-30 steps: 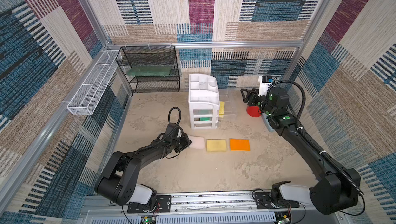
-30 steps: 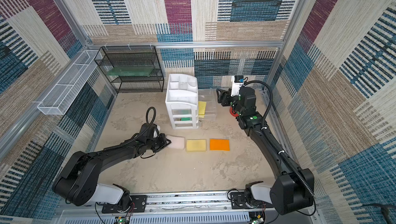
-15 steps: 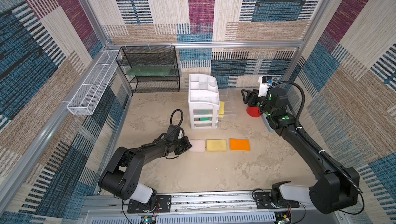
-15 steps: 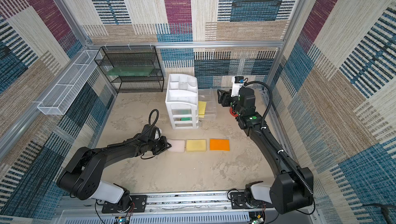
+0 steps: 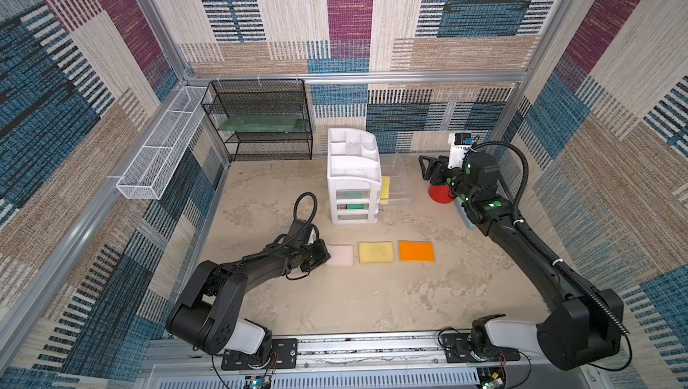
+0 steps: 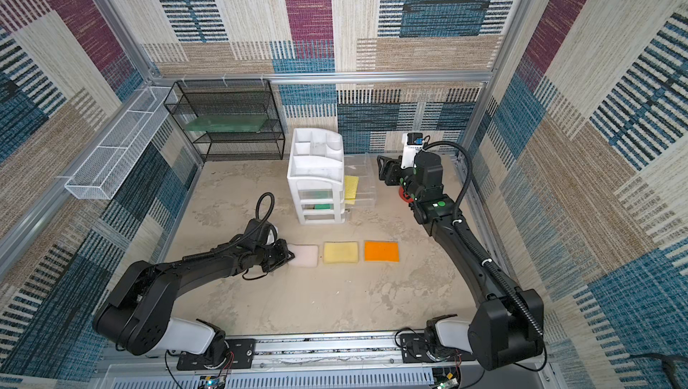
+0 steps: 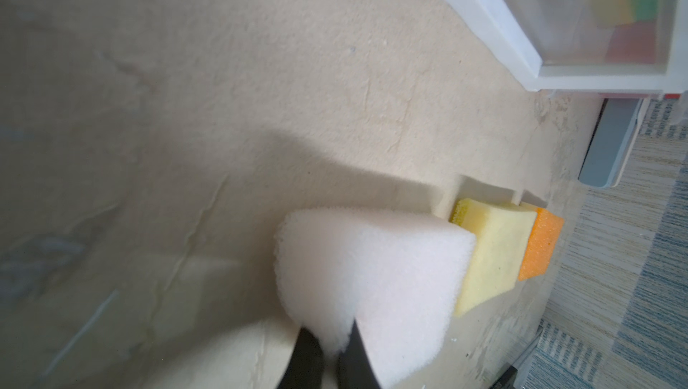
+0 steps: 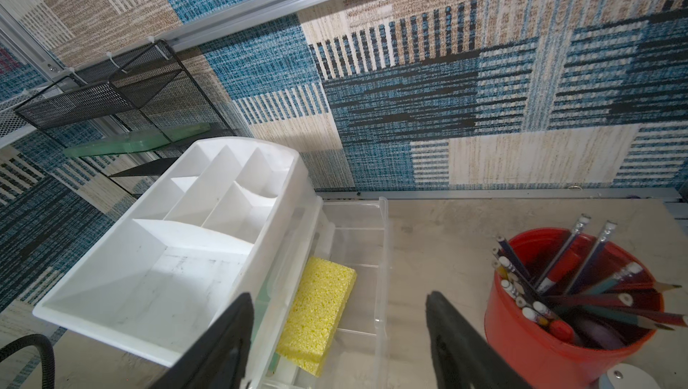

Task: Take the sponge out of the drawer
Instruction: Place the sponge at the center of the board.

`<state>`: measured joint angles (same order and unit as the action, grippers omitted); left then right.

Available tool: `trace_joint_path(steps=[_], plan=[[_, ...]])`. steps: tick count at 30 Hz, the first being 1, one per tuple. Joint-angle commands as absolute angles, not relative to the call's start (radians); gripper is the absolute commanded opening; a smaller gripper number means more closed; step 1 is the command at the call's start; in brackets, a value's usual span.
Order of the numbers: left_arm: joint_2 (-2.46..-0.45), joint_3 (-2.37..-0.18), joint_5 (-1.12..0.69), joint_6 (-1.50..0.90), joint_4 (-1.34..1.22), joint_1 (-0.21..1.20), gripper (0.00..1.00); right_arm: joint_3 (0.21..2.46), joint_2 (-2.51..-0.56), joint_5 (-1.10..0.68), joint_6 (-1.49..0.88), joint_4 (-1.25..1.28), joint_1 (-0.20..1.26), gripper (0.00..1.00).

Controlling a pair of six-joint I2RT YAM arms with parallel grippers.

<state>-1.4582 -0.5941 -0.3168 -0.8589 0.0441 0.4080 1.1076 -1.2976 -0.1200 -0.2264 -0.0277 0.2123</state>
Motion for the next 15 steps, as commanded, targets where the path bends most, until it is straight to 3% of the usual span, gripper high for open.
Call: trace_joint_path(steps=[1, 15], plan=[[-1.461, -0.586, -0.269, -0.886, 0.069, 0.408, 0.0, 1.112, -1.296, -0.108, -0.224, -0.033, 0.212, 0.75], [-1.521, -0.635, -0.273, -0.859, 0.073, 0.408, 0.04, 1.114, -1.307, -0.107, -0.221, -0.041, 0.213, 0.75]])
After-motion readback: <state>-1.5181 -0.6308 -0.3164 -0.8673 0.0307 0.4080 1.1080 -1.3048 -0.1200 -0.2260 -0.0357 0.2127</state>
